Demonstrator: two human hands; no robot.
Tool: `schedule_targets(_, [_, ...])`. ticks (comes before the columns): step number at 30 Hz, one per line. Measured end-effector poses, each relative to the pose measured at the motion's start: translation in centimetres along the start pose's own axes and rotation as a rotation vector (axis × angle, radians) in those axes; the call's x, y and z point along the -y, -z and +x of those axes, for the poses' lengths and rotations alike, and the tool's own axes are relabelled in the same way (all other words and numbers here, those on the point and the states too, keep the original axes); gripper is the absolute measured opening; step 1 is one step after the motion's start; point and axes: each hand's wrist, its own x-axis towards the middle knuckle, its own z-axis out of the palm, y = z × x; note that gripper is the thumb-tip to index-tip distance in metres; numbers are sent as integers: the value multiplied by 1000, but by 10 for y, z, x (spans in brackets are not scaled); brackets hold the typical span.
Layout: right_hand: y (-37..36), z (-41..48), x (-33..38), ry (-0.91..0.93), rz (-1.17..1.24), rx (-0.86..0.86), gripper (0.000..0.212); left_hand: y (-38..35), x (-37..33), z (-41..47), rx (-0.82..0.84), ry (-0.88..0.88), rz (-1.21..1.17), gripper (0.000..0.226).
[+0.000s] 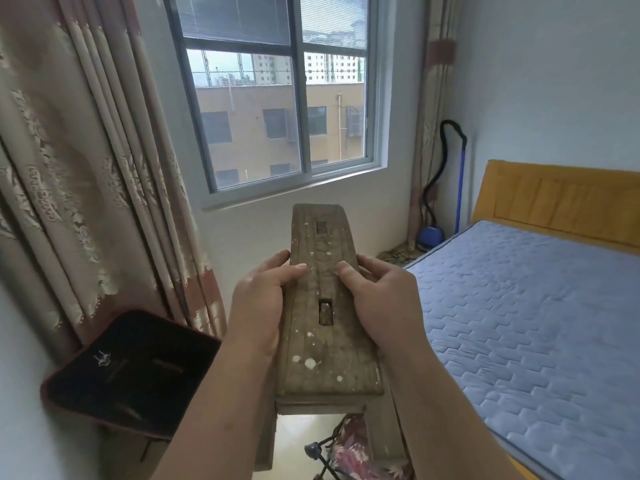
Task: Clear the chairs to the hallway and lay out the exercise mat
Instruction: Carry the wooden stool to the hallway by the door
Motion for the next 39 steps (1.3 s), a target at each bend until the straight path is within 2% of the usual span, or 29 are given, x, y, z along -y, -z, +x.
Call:
schedule_targets(4, [23, 24, -11, 14, -55, -78, 33, -31, 10, 29, 56, 28, 14, 42])
schedule_targets(7, [43, 42, -20, 7, -106, -156, 19, -58, 20, 52, 112, 76, 8, 40])
schedule_targets(9, [54, 52, -24, -8, -144, -215, 18, -76, 28, 68, 173, 121, 5, 41])
schedule_targets(13, [70, 63, -27, -59, -204, -369, 13, -108, 48, 100, 377, 213, 3, 29])
schedule_targets(20, [105, 60, -30, -114, -315, -729, 12, -173, 74, 133, 727, 353, 64, 44])
schedule_targets(24, [122, 41, -28, -86, -372, -923, 16, -204, 83, 120, 909, 414, 72, 50])
schedule_targets(26, [131, 27, -25, -63, -406, -1014, 4, -218, 89, 111, 987, 437, 78, 58])
schedule_targets(27, [135, 21, -21, -53, -412, -1064, 10, -225, 91, 104, 1021, 445, 85, 59])
schedule_targets(29, [144, 1, -15, -62, -433, -1150, 7, -238, 95, 85, 1096, 469, 101, 50])
schedule_targets(32, [159, -34, -3, -87, -462, -1268, 23, -257, 99, 47, 1221, 514, 110, 30])
schedule_targets(37, [188, -107, 22, -121, -510, -1489, 22, -286, 101, -37, 1476, 575, 157, 32])
schedule_targets(39, [192, -123, 31, -121, -521, -1494, 31, -294, 106, -57, 1522, 582, 171, 34])
